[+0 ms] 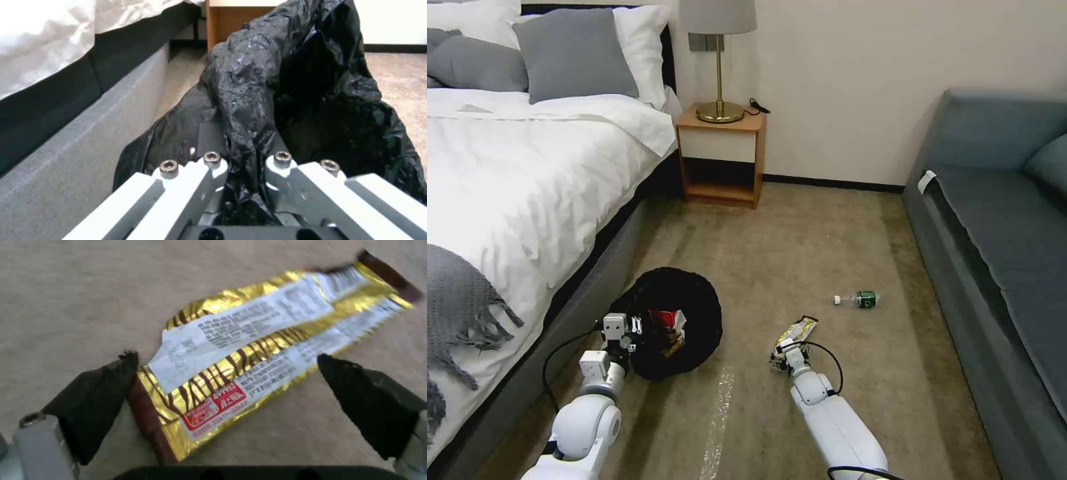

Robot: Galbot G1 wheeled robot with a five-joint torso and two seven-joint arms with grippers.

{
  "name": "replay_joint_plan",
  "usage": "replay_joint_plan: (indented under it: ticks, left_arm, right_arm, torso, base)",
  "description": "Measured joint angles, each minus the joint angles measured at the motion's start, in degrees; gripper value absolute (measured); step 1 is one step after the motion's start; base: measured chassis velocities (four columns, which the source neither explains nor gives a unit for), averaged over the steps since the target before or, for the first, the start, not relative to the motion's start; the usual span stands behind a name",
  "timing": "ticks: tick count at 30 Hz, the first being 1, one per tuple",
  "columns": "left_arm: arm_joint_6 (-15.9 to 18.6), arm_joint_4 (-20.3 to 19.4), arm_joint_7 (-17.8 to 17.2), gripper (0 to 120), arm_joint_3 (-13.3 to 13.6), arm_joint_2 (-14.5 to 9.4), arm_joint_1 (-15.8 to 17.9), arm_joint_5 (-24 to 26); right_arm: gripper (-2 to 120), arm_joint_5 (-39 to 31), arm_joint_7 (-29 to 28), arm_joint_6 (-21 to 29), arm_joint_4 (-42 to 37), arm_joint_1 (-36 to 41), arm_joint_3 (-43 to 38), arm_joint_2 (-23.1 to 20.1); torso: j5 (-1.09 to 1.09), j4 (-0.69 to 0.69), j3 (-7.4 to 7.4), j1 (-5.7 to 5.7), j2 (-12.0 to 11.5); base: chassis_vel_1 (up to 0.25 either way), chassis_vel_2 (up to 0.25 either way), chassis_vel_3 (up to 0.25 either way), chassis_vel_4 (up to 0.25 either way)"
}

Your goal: Pick up the trash bin, then pick up the garbage on the floor and place it into the trash bin.

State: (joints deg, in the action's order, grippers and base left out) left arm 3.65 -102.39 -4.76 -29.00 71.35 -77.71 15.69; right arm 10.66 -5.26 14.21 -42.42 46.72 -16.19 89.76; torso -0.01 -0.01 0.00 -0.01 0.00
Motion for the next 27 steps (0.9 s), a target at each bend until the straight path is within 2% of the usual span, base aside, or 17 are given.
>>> replay_joint_plan:
  ticks: [8,17,25,27]
  left_arm:
    - [-0.38,0.54,0.30,4,0.47,0.34,-0.02,-0.04]
    - [-0.51,0.52,0.31,4,0.68,0.38,-0.08,-0.08]
    - [-0.28,0.34,0.28,4,0.83,0.45,0.07,-0.16]
    - [-0.23,0.26,0.28,4,0.76,0.42,-0.01,-0.19]
  right_arm:
    - [100,-8.60,-0.68,1.53,-2.86,1.21,-0.16,-1.13]
    - [100,-12.25,-0.35,4.03,-9.15,3.96,1.73,-3.00]
    - [100,-14.82,-0.08,5.05,-13.56,4.86,1.99,-3.53]
    - [100,-16.51,-0.03,6.42,-16.70,5.26,2.21,-4.43]
  torso:
    - [-0.03,-0.05,0.01,0.01,0.00]
    - [-0.04,-0.05,0.03,0.01,-0.02]
    - [0.01,0.01,0.02,0.01,-0.02]
    - [0.00,0.00,0.01,0.01,-0.02]
  base:
    - [0.000,0.000,0.000,0.000]
    - [0.000,0.000,0.000,0.000]
    - [0.000,0.000,0.000,0.000]
    - [0.000,0.000,0.000,0.000]
